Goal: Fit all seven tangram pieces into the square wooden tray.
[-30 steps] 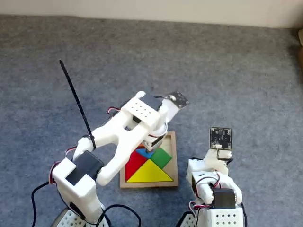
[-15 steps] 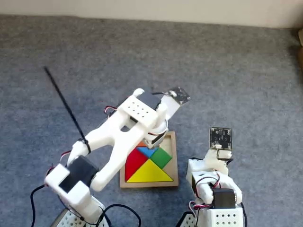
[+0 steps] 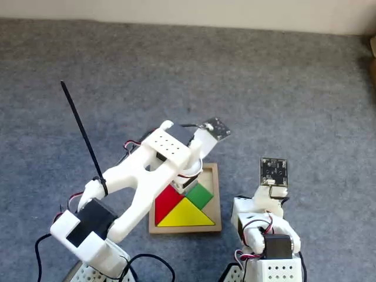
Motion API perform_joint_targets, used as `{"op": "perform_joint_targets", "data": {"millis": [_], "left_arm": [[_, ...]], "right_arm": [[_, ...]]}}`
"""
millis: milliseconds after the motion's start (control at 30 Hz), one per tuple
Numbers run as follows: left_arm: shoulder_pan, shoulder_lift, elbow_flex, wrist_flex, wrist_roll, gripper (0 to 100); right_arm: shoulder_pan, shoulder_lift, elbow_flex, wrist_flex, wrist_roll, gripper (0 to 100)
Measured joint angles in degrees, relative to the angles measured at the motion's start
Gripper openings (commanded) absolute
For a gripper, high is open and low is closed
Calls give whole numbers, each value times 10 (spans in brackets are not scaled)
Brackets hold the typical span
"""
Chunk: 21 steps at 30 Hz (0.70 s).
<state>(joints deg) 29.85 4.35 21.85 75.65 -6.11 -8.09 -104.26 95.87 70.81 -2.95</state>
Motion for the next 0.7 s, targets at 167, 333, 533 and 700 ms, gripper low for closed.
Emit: {"op": "perform_joint_targets", "data": {"millis": [167,333,533,700], "left_arm": [[-8,0,-22,1,-2,141],[-75,0,-67,6,0,159],[-178,0,-119,7,-34,239],[-226,0,-142,7,-89,242]], "right_arm": [[0,0,0,0,0,5],[0,0,0,0,0,5],[0,0,0,0,0,5],[0,0,0,0,0,5]]}}
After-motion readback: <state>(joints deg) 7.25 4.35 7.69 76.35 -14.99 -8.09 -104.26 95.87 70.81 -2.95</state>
